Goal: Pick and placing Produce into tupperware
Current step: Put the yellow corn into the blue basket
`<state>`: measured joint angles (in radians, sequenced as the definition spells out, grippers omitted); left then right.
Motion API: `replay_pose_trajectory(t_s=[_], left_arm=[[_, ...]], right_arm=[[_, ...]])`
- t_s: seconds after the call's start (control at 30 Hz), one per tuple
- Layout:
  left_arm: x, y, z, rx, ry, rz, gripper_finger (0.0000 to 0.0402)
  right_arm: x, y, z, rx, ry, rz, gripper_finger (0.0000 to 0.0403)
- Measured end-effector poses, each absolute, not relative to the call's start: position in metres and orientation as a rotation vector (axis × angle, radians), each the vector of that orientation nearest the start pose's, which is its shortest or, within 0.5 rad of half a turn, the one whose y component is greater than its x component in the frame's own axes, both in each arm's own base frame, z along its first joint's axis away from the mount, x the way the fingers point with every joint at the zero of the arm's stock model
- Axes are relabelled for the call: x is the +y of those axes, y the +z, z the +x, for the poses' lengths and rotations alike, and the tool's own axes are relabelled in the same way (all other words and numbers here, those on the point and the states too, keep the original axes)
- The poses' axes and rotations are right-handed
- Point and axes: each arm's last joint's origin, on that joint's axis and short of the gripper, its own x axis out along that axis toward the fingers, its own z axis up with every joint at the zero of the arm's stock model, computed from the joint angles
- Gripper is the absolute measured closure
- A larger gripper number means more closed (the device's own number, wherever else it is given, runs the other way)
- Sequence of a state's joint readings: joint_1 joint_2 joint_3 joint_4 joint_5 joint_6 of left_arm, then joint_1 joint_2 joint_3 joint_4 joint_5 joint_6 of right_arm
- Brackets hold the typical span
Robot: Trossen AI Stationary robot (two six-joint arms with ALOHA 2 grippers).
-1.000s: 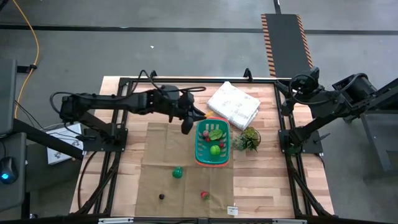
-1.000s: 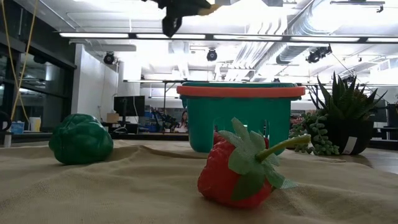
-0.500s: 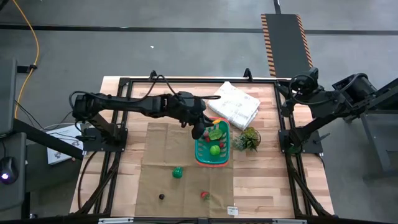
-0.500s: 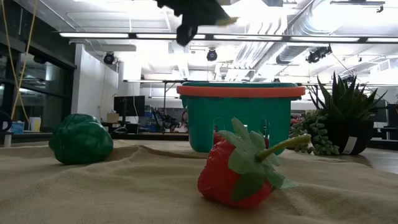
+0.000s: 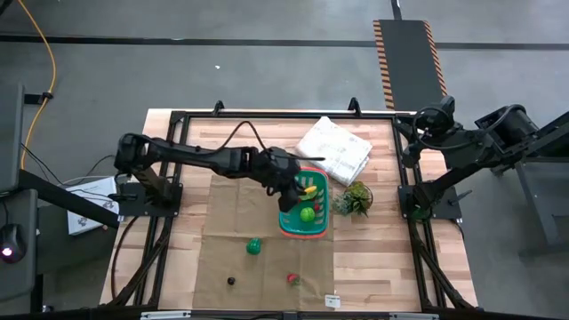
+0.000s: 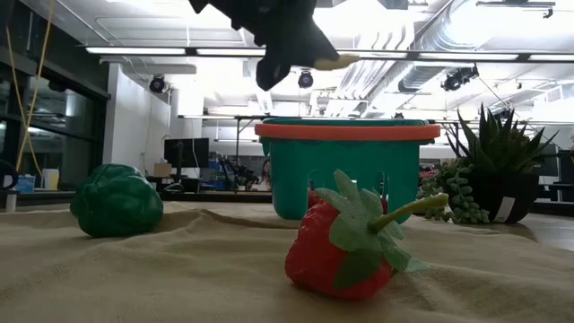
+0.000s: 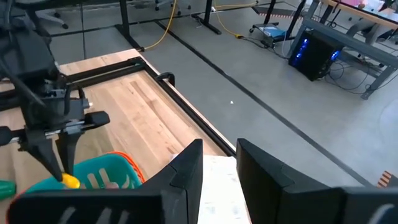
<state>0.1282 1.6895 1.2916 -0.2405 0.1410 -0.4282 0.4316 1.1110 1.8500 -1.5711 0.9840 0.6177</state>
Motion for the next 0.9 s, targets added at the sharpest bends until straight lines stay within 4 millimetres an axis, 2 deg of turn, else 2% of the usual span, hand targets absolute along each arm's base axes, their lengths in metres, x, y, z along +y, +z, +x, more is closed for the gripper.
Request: replay_pose_trajectory(t_s=[0.3, 0.9], left_arm=[[0.034, 0.246, 0.386, 0.689, 0.136, -0.511, 0.0353], [0.036, 0.24, 0.381, 0.746, 0.24, -0.478, 0.0353]], right_arm=[[0.021, 0.487, 0.101, 0.482, -0.635, 0.009, 0.0314], [0.02, 0.487, 0.099, 0.508, -0.595, -0.021, 0.0314]])
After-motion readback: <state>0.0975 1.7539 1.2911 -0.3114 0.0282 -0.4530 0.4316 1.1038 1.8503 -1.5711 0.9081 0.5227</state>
